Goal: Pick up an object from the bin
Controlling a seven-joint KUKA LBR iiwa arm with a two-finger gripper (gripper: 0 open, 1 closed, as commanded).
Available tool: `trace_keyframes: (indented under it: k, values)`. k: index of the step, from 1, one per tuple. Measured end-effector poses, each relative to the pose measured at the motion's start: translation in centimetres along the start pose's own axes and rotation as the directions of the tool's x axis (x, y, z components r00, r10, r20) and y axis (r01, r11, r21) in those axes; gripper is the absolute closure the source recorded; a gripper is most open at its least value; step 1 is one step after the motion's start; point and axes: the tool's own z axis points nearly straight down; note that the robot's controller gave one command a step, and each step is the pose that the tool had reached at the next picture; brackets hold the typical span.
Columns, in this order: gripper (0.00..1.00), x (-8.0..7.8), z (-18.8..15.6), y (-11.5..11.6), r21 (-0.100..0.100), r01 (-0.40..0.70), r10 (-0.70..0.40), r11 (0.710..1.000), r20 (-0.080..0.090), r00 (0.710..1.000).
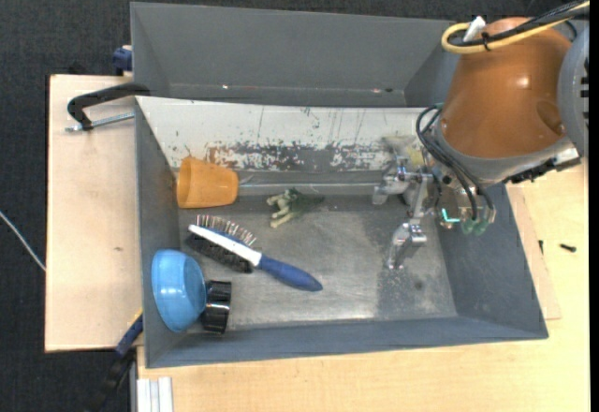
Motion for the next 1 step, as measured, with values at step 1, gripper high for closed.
trace_keyframes:
  k: [1]
  values:
    - [0.0,-0.8,-6.01,-0.32,0.003,0.113,-0.113,0.994,0.018,0.993]
